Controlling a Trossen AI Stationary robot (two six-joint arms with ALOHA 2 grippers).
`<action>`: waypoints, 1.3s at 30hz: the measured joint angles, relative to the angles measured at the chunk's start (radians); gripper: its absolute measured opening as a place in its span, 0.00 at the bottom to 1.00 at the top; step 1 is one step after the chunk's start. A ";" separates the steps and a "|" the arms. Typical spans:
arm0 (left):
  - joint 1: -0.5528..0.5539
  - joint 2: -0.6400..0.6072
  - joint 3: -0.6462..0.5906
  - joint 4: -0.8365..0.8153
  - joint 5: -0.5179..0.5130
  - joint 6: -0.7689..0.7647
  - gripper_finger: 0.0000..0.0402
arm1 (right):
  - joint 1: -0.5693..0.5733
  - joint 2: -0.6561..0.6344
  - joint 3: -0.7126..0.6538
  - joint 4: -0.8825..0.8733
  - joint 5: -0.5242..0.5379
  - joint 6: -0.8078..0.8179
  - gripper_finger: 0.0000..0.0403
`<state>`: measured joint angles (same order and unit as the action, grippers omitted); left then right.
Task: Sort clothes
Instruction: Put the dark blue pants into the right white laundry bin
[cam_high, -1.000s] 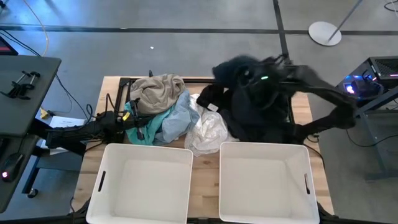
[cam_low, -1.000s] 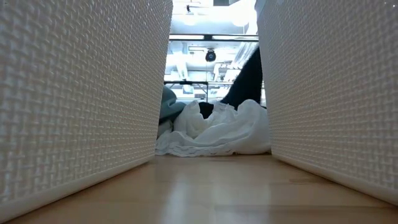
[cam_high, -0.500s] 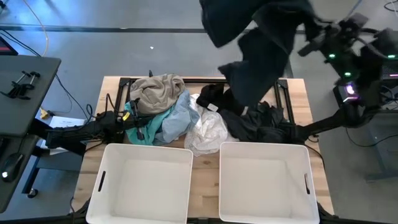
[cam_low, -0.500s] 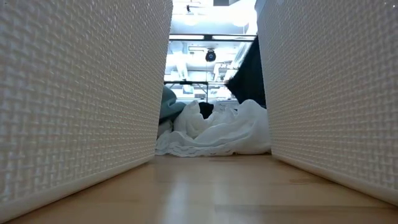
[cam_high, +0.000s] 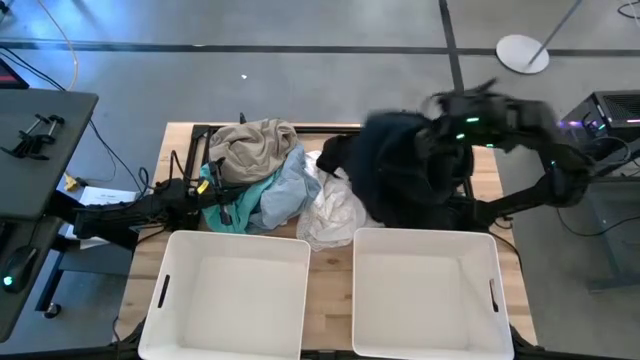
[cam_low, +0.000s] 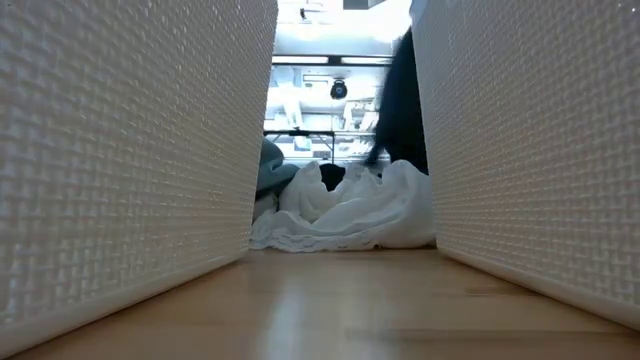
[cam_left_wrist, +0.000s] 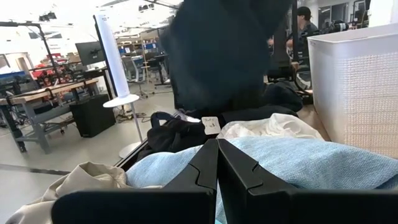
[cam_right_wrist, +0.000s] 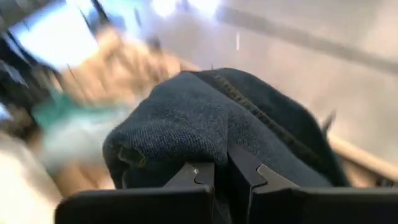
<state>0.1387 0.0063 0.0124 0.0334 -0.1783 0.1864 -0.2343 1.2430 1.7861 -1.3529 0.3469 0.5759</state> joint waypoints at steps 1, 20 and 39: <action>0.000 0.000 0.000 0.000 0.000 0.000 0.00 | -0.016 0.010 -0.042 -0.004 -0.041 0.000 0.01; 0.000 0.000 0.000 0.000 0.000 0.000 0.00 | -0.119 0.113 -0.460 0.069 -0.336 -0.084 0.26; 0.000 0.000 0.000 0.000 0.000 0.000 0.00 | -0.020 0.104 0.052 -0.042 -0.205 -0.109 0.59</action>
<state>0.1388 0.0062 0.0124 0.0334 -0.1783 0.1864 -0.2546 1.3468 1.8378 -1.3949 0.1419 0.4672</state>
